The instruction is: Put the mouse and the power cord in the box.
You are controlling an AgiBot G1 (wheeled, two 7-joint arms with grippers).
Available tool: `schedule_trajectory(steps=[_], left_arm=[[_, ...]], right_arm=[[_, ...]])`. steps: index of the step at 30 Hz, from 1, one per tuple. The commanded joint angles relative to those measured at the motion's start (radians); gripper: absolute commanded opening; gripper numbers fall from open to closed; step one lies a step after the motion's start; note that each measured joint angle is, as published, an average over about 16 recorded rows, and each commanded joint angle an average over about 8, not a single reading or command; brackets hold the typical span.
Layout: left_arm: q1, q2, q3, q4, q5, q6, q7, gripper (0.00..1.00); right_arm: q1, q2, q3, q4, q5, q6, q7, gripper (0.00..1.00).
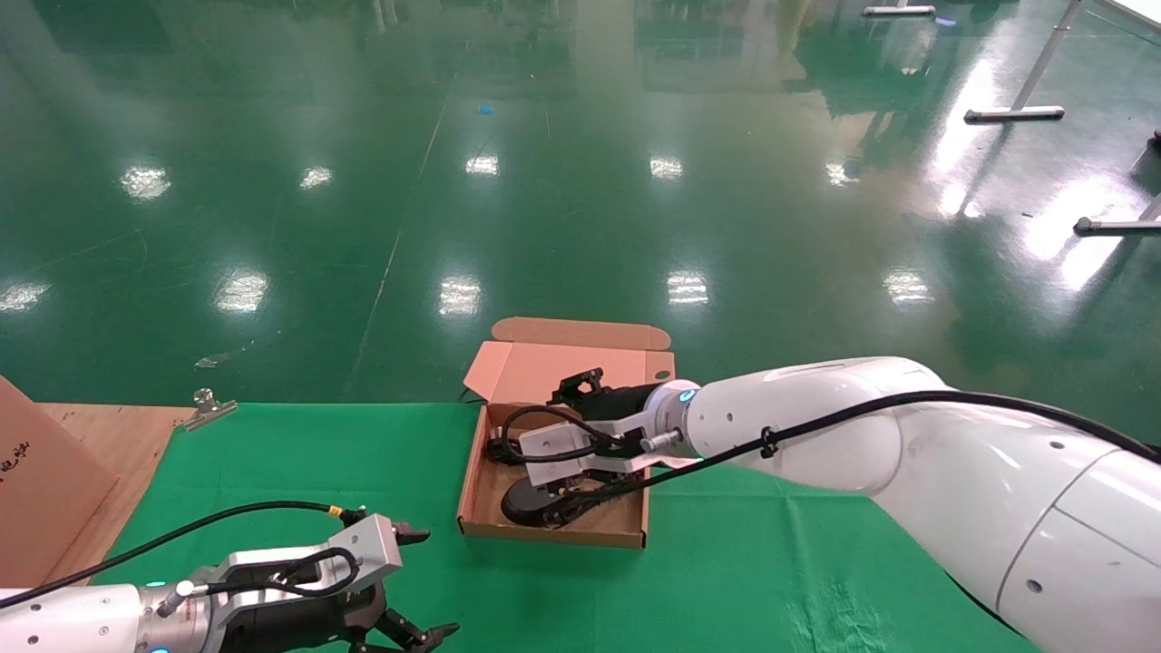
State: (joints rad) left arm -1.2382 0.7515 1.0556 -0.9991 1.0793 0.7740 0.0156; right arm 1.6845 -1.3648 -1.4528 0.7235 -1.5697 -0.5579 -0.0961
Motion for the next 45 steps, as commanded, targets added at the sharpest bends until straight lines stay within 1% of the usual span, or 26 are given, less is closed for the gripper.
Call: schedule_trajectory(steps=[1,4,7,45], left_arm=[[-0.001,0.001,0.002,0.002,0.001,-0.002,0.001,1.0],[0.004,-0.003,-0.019,-0.006,-0.008,0.018,-0.005,1.0],[0.011,-0.009,-0.052,-0.018,-0.024,0.049,-0.013,1.0],[0.116,-0.1,-0.551,-0.202,-0.248,0.513,-0.144,1.0]], right_arm=[[0.003,-0.001,-0.004,-0.001,-0.004,0.003,-0.001,1.0],[-0.012,0.017,0.024,0.013,0.016,-0.019,0.006,1.0],[-0.037,0.045,0.073,0.034,0.051,-0.059,0.018,1.0],[-0.429,0.529,0.825,0.394,0.59,-0.66,0.2,1.0]])
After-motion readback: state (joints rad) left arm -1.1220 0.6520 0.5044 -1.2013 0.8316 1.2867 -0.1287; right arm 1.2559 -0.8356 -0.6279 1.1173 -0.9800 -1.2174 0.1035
